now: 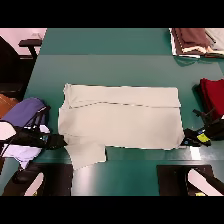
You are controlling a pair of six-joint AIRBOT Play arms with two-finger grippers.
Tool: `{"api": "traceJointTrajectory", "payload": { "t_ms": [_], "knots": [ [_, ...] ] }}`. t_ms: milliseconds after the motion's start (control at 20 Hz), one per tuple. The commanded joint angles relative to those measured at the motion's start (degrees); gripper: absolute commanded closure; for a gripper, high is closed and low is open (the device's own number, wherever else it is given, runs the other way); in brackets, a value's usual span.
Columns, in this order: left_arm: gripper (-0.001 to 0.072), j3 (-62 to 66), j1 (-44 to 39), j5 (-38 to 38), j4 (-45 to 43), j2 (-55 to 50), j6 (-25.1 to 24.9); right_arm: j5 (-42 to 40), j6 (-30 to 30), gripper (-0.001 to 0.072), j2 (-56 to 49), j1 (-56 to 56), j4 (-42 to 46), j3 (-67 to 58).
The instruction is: Fold the shirts.
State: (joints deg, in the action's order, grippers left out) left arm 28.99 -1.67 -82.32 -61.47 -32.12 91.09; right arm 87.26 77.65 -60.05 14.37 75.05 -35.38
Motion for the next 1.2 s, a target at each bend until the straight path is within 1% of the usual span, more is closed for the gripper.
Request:
{"api": "traceJointTrajectory", "payload": {
  "t_ms": [0,50,100,200,350,500,600,750,850,950,1050,1100,1150],
  "knots": [
    [0.0683,3.8,0.0,-8.6,-0.9,3.4,2.0,4.6,0.8,0.0689,7.2,-0.9,4.9,-4.0],
    [0.0683,5.2,0.0,-9.1,-0.9,3.2,1.9,5.2,1.4,0.0689,9.0,-0.9,6.2,-5.7],
    [0.0684,6.6,0.0,-7.7,-1.1,2.6,1.9,5.1,1.9,0.0689,9.8,-0.9,6.0,-7.3],
    [0.0684,8.8,0.0,-1.5,-1.3,-0.5,0.3,3.5,2.3,0.0689,8.5,-2.6,5.5,-11.1],
    [0.0683,13.2,0.0,8.3,-1.3,-10.3,-3.5,0.2,2.9,0.0689,0.2,-7.8,5.6,-18.3],
    [0.0681,21.7,0.0,15.2,-2.0,-24.4,-7.4,-2.5,3.4,0.0689,-10.8,-10.6,5.5,-28.2],
    [0.0681,27.9,0.0,17.4,-3.4,-33.3,-7.6,-2.9,3.4,0.0689,-17.7,-12.1,5.4,-35.4],
    [0.0681,34.2,0.0,21.4,-4.2,-42.7,-7.6,-3.7,3.4,0.0688,-26.4,-13.0,3.3,-44.7],
    [0.0680,36.0,0.0,25.2,-4.2,-45.6,-7.6,-4.6,3.3,0.0688,-30.8,-13.0,0.5,-49.1],
    [0.0680,36.2,0.0,28.5,-4.1,-46.3,-7.5,-4.6,3.3,0.0688,-34.8,-13.0,-2.2,-53.3],
    [0.0666,36.2,0.0,29.4,-3.9,-46.3,-7.5,-4.6,3.3,0.0684,-38.0,-13.0,-5.1,-56.8],
    [0.0432,36.3,0.0,29.1,-3.9,-46.3,-7.3,-4.8,3.2,0.0582,-39.0,-13.0,-5.9,-58.2],
    [0.0209,36.6,0.0,28.6,-3.9,-46.3,-6.8,-4.7,2.4,0.0369,-39.6,-12.7,-7.0,-59.5]
  ]
}}
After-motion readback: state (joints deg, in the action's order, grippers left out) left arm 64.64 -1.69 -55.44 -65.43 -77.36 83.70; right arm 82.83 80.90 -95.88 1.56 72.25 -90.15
